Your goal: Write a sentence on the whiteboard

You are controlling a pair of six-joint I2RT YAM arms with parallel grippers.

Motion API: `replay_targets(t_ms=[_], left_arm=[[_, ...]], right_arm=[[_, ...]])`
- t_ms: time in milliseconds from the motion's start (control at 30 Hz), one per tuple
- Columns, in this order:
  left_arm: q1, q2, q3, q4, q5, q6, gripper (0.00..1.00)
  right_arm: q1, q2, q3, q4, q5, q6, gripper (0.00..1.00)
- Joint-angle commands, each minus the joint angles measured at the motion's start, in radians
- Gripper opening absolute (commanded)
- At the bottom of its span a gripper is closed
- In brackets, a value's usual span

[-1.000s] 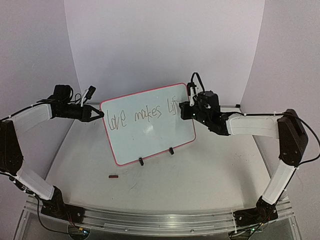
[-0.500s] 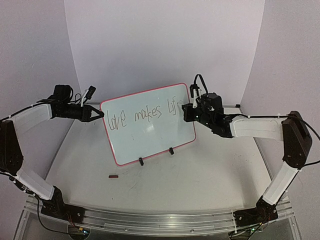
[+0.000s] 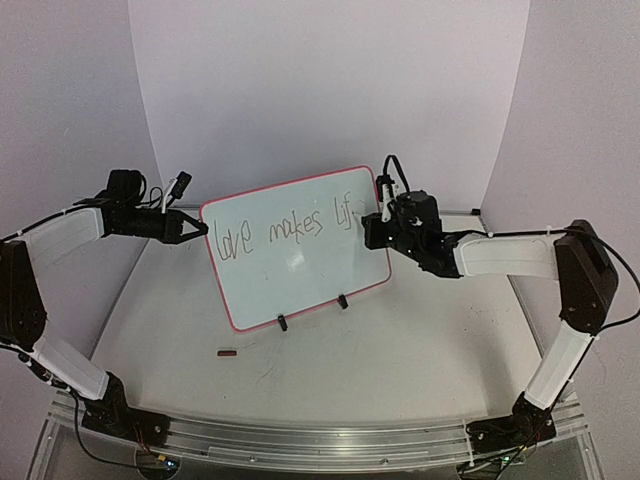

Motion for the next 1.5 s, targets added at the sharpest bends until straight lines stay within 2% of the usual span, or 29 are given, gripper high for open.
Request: replay_targets(t_ms=[0,333,567,1467], left_arm=[[-0.012,0.024,0.025,-0.024,-0.051,0.069,0.0],[-0.013,0.024,0.025,-0.024,-0.051,0.069,0.0],[-0.012,0.021,0.025,-0.024,-0.051,0.068,0.0],[-0.011,0.02,0.025,-0.024,-0.05,0.068,0.0]], right_arm=[[0.0,0.02,0.043,0.017,0.06,0.005,0.0],[0.0,0.023,0.076,0.017,0.095,-0.015,0.0],[0.0,0.031,0.085,0.017,0.019,-0.035,0.0],[0.0,0.019,-0.028,0.027,-0.021,0.018,0.0]])
